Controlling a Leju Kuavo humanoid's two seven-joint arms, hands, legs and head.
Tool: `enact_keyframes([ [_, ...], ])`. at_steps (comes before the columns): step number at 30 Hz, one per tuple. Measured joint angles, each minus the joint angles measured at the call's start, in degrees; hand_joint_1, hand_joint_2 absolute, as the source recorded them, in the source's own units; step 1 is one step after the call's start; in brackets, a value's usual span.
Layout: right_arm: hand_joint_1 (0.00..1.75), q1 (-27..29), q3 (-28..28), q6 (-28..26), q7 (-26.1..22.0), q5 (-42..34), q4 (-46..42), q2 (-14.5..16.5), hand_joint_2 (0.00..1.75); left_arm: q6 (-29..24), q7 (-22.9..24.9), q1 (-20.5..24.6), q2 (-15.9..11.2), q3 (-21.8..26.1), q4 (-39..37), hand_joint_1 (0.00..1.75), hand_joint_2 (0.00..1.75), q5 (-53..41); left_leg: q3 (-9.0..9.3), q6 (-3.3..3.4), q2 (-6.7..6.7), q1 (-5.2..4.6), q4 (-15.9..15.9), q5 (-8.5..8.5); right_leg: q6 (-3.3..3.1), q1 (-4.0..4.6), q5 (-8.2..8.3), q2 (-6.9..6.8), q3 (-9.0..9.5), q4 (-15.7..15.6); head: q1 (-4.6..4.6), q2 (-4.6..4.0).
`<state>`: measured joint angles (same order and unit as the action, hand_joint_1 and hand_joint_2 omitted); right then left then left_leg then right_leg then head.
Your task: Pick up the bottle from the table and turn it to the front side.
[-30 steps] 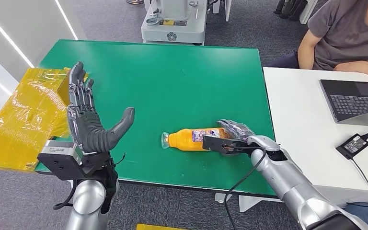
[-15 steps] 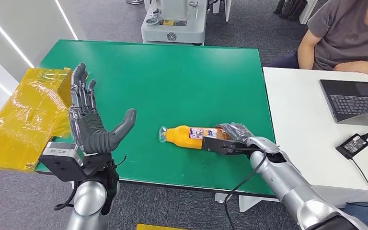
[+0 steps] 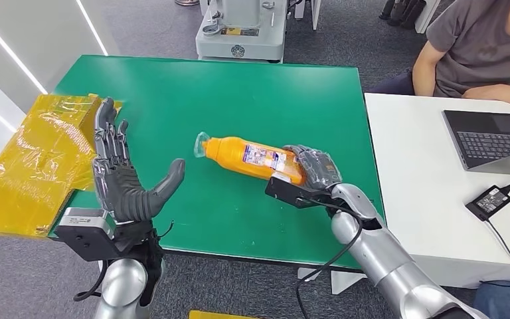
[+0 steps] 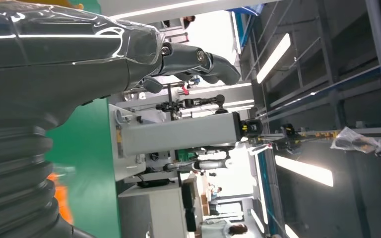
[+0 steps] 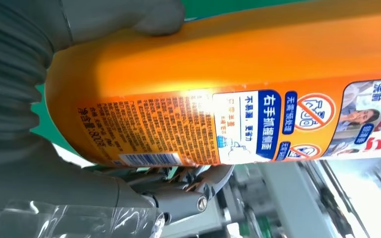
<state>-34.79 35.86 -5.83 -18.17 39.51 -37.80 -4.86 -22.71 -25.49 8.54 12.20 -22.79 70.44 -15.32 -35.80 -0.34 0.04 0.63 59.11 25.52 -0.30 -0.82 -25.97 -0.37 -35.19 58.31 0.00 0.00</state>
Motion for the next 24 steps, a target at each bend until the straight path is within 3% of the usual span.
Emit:
enact_keyframes([
  [6,1.75,2.64,-3.28,-11.67,-2.82,-2.09,-7.48,2.53,1.75,-0.18,-1.14,-0.39,0.02,0.06,0.07,0.00,1.75,0.00,0.00,0.00,-0.01,0.00,0.00,0.00,0.00,0.00,0.00,-0.02,0.00,-0.01,0.01,0.00],
  [14,1.75,7.63,-7.75,-20.81,-10.55,-7.77,-16.24,5.47,1.75,0.00,-2.12,0.15,0.25,0.10,0.03,0.00,1.75,0.20,0.00,0.01,-0.01,0.00,0.01,0.01,0.00,0.00,0.00,-0.01,0.00,-0.02,0.00,0.00],
  [19,1.75,11.38,-9.70,-23.47,-16.28,-10.87,-21.25,6.96,1.75,0.96,-2.48,0.78,0.75,0.10,-0.13,0.00,1.75,0.19,0.01,0.02,0.00,0.00,0.01,0.02,0.00,0.00,-0.01,0.00,0.00,-0.02,0.00,0.00],
  [24,1.74,13.73,-10.25,-22.58,-18.36,-12.75,-24.07,7.32,1.75,2.60,-2.49,0.93,1.26,0.10,-0.27,0.00,1.75,-0.23,0.01,0.03,0.00,-0.01,0.01,0.02,0.00,-0.01,-0.01,-0.01,0.00,-0.02,-0.01,0.00],
])
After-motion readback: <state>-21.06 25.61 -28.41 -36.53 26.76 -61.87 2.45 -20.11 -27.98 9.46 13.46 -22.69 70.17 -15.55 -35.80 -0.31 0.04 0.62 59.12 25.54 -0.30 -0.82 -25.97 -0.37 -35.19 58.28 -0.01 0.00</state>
